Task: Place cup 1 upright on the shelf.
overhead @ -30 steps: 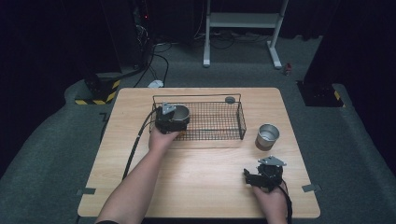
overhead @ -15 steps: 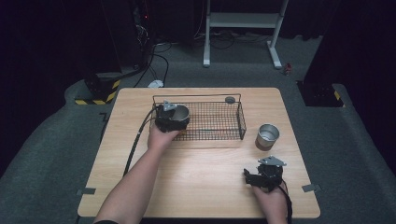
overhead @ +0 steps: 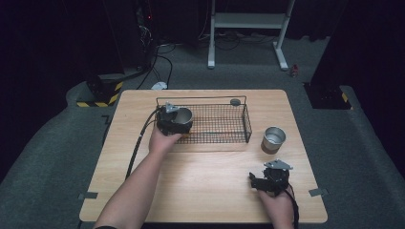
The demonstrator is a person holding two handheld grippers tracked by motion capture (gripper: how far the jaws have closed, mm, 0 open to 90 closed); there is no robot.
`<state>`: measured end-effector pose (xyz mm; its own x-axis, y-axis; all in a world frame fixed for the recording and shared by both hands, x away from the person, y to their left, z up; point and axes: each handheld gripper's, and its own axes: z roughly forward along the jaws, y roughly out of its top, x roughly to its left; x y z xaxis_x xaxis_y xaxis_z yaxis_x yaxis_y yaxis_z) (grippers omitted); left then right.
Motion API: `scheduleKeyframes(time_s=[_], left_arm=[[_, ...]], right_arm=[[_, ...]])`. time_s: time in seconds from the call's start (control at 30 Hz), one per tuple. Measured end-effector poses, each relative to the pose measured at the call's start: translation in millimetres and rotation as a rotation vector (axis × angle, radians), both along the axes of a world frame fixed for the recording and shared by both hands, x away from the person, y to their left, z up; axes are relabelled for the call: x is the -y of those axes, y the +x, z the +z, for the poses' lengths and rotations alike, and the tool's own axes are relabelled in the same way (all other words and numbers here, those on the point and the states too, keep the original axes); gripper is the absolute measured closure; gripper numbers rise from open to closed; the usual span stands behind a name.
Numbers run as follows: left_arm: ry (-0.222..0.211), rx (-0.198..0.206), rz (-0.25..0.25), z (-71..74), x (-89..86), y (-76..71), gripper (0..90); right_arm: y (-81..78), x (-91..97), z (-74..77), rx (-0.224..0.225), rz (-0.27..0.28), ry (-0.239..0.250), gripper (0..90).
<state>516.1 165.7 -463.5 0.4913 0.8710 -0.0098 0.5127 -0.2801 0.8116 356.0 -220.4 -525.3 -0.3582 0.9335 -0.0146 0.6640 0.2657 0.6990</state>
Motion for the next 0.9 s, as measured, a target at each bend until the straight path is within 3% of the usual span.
scheduleKeyframes(time_s=[0.4,0.9], left_arm=[[-0.010,0.016,-0.024,6.0,-3.5,-4.5,0.1],[-0.036,0.034,-0.019,14.2,-15.1,-18.1,0.0]], right_arm=[[0.0,0.0,0.0,0.000,0.000,0.000,8.4],[0.0,0.0,0.0,0.000,0.000,0.000,8.4]])
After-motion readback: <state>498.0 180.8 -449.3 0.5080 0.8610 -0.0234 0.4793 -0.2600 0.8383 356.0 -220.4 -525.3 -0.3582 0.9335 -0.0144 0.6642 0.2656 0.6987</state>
